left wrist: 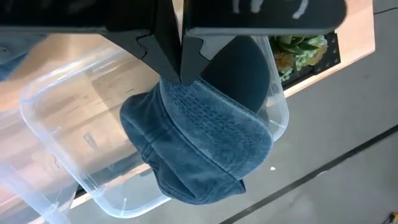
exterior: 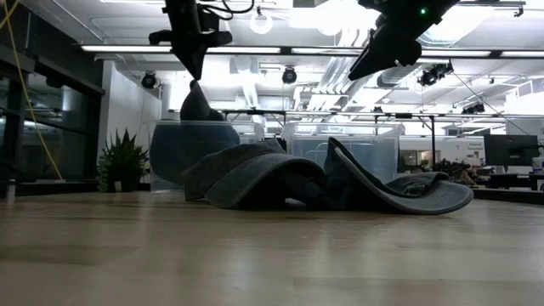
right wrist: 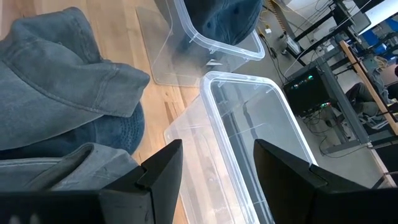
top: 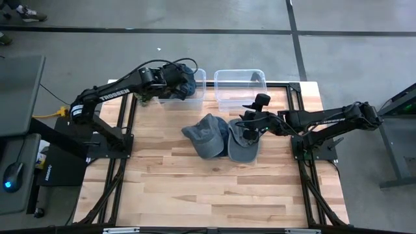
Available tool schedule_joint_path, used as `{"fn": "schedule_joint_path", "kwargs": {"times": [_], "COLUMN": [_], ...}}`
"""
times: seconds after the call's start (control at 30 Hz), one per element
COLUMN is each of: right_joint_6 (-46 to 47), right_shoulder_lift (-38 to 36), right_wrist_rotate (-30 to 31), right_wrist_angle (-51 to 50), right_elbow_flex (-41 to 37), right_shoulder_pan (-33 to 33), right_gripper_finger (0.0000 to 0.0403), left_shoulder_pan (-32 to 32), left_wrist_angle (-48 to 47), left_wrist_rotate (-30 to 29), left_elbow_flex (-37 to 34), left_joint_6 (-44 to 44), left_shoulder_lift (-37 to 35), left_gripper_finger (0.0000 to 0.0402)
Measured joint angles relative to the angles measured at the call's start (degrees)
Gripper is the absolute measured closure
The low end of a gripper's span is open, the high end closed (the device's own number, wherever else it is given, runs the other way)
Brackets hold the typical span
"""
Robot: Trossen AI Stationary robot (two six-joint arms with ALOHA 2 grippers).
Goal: Pick & Place hat
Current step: Put the middle left blue cap into the left transparent bin
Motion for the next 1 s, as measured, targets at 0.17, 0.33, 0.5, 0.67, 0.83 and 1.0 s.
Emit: {"fn": "schedule_joint_path", "kwargs": {"times": [0.17, 0.33, 0.5, 0.67, 0.83, 1.0], "right_joint_6": [0.0, 0.0, 0.0, 0.0, 0.0, 0.0], "right_shoulder_lift": [0.0, 0.0, 0.0, 0.0, 0.0, 0.0], "right_wrist_rotate": [0.0, 0.0, 0.0, 0.0, 0.0, 0.0], "right_wrist_angle": [-0.1, -0.2, -0.4, -0.4, -0.4, -0.4], "right_elbow_flex": [0.0, 0.0, 0.0, 0.0, 0.0, 0.0], "right_shoulder_pan": [0.0, 0.0, 0.0, 0.0, 0.0, 0.0], "right_gripper_finger": [0.021, 0.021, 0.021, 0.021, 0.021, 0.021], "left_shoulder_pan": [0.0, 0.0, 0.0, 0.0, 0.0, 0.0], "left_wrist_angle": [-0.7, -1.4, -1.5, -1.5, -1.7, -1.7], "left_wrist_rotate": [-1.5, -3.6, -4.1, -4.8, -4.8, -4.8], "left_elbow_flex": [0.0, 0.0, 0.0, 0.0, 0.0, 0.0], "left_joint_6": [-0.1, -0.2, -0.3, -0.4, -0.9, -1.1], "left_shoulder_lift": [1.5, 3.5, 5.0, 6.2, 6.2, 6.2], "left_gripper_finger": [0.0401, 0.0402, 0.0401, 0.0401, 0.0401, 0.0401]}}
